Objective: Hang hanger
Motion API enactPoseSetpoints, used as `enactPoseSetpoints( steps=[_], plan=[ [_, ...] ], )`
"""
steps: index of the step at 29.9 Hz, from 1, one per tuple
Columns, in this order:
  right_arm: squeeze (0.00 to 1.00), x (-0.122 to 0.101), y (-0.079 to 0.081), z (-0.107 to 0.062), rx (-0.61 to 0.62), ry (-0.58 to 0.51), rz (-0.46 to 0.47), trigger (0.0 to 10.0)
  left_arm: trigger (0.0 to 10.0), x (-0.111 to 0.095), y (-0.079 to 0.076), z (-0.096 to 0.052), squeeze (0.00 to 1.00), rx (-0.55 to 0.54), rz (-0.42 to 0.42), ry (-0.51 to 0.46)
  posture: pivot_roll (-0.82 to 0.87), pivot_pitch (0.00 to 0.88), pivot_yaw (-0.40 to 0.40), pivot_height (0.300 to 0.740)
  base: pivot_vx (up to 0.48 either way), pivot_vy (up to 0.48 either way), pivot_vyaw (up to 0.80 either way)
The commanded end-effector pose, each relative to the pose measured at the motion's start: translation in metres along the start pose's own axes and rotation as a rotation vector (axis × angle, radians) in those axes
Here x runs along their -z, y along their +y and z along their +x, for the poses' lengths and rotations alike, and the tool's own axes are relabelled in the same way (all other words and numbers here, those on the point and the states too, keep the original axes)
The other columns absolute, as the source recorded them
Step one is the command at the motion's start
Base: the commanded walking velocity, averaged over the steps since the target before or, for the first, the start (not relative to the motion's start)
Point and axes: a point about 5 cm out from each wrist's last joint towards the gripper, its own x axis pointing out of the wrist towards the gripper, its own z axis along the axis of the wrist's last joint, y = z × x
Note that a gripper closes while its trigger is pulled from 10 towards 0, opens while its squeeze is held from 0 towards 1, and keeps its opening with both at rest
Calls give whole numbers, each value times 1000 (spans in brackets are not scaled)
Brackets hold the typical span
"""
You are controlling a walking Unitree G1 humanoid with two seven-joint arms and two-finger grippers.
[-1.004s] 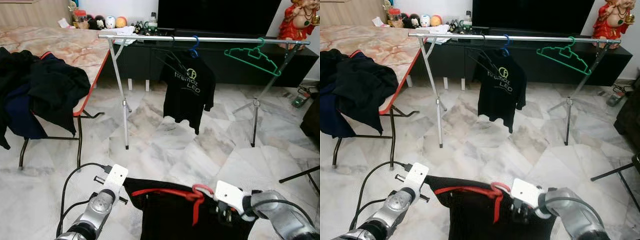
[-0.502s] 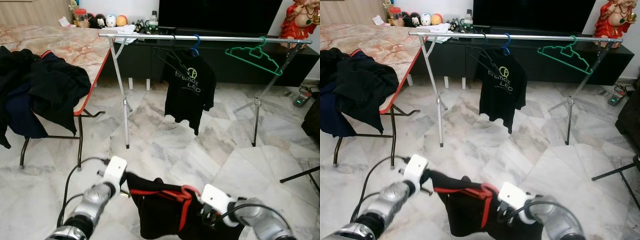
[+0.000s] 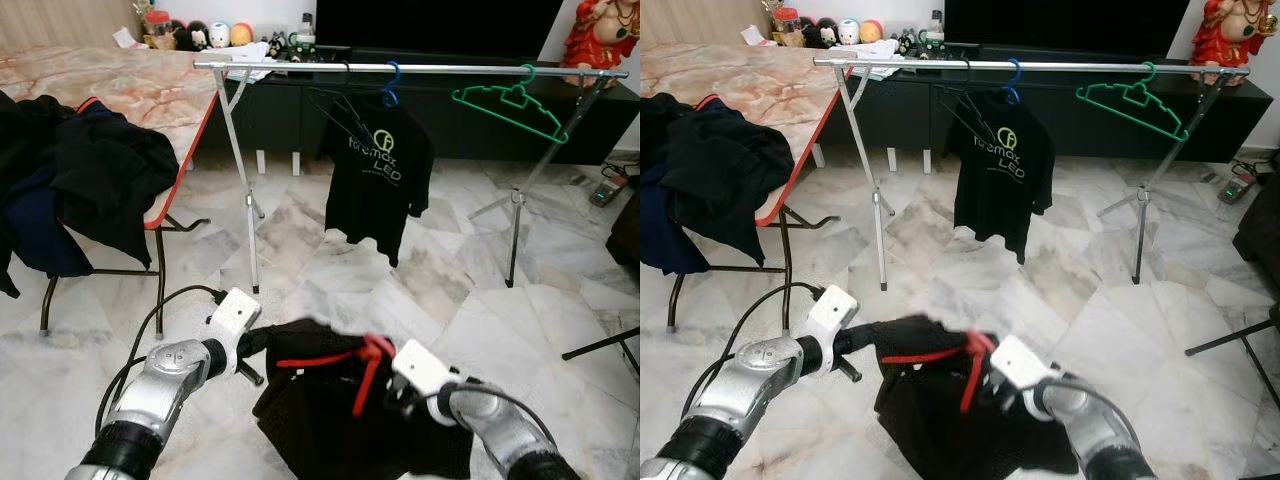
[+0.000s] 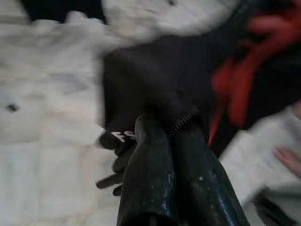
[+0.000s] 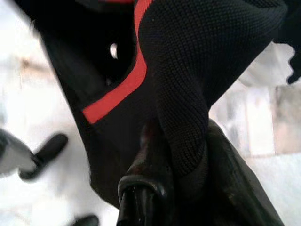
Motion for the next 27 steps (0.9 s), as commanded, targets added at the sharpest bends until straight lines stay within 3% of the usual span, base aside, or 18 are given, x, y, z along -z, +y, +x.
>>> enactPoseSetpoints(
  steps=[1,5,9,11,12,14,17,18,19,20,27],
  plan=[
    [0,-5,7,4,-42,-29,44,0,0,-9,-13,-2,0,87,47,-14,62,129,-17,740,0,0,0],
    [0,-14,14,10,-68,-48,24,0,0,-21,-29,-7,0,184,71,-43,68,125,-17,740,0,0,0],
    [0,-23,11,14,-26,-77,45,0,0,-29,-46,-16,0,315,119,-70,76,123,-17,740,0,0,0],
    [0,-31,9,14,-12,-119,58,0,2196,-32,-49,-19,0,332,127,-70,81,121,-18,740,0,0,0],
    [0,-33,9,14,-12,-131,61,0,2196,-32,-49,-19,0,331,129,-67,81,121,-18,740,0,0,0],
    [0,-41,6,14,-4,-180,92,0,10000,-35,-50,-24,0,347,133,-73,82,120,-17,740,0,0,0],
    [0,-48,1,13,40,-224,75,0,10000,-36,-51,-29,31,370,143,-72,83,121,-18,740,0,0,0],
    [0,-48,0,13,55,-227,75,0,10000,-36,-54,-32,843,393,140,-75,83,121,-18,740,0,0,0],
    [0,-48,0,13,58,-228,77,0,10000,-37,-55,-32,843,400,138,-77,84,119,-19,740,0,0,0],
    [0,-49,-1,13,64,-234,87,0,10000,-37,-56,-33,996,406,136,-80,84,119,-19,740,0,0,0],
    [0,-49,-1,13,64,-234,87,0,10000,-37,-56,-33,996,406,136,-80,84,119,-19,740,0,0,0]
  ],
)
